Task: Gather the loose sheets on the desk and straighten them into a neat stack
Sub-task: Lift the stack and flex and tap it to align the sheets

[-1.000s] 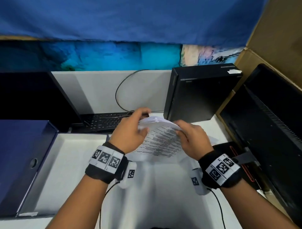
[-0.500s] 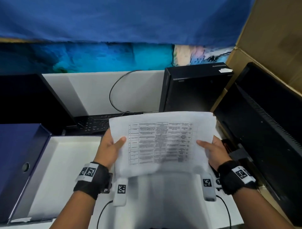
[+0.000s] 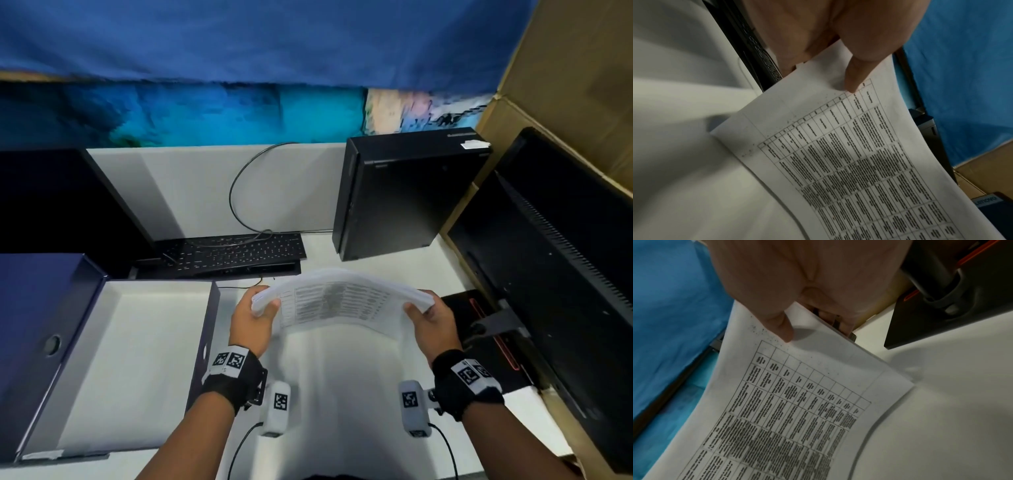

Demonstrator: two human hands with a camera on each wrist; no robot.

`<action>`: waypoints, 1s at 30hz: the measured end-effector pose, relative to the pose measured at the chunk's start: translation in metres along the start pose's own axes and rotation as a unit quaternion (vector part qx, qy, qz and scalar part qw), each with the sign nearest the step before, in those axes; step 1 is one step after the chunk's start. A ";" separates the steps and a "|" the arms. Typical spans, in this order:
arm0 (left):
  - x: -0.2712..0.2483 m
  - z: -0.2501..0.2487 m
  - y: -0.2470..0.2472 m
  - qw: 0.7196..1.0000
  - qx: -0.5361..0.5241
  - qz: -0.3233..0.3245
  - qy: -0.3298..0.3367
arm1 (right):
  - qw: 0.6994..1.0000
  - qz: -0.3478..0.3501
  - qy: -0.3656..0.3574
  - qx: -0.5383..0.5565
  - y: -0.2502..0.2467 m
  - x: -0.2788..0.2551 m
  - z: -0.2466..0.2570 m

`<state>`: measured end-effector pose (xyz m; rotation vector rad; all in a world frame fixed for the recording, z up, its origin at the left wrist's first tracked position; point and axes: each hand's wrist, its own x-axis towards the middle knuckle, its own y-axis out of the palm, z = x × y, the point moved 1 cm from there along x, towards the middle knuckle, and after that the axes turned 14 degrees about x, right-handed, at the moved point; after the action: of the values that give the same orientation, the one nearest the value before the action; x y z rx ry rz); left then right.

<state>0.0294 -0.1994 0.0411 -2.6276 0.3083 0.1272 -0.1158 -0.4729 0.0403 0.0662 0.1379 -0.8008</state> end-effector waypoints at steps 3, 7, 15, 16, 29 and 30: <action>0.000 0.006 -0.005 1.000 -0.019 0.010 -0.007 | 1.000 0.001 -0.014 0.025 -0.003 -0.009 0.011; -0.002 -0.004 -0.007 0.990 -0.140 -0.015 -0.015 | 0.998 -0.033 -0.060 0.015 0.009 -0.011 0.028; 0.010 -0.009 -0.007 0.994 -0.086 -0.054 -0.031 | 0.991 -0.089 -0.068 -0.067 0.019 -0.007 0.028; 0.009 -0.009 -0.008 0.995 -0.078 -0.055 -0.034 | 0.991 -0.091 -0.068 -0.071 0.019 -0.007 0.028; -0.009 -0.069 -0.011 0.965 0.131 -0.007 0.229 | 0.834 0.187 -0.285 -0.434 0.079 -0.028 0.079; -0.010 -0.084 -0.012 0.951 0.143 -0.013 0.275 | 0.828 0.201 -0.284 -0.441 0.086 -0.029 0.081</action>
<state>0.0251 -0.2276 0.1217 -2.3283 0.4396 -0.6245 -0.0653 -0.4017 0.1255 -0.9927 -0.0830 -0.2460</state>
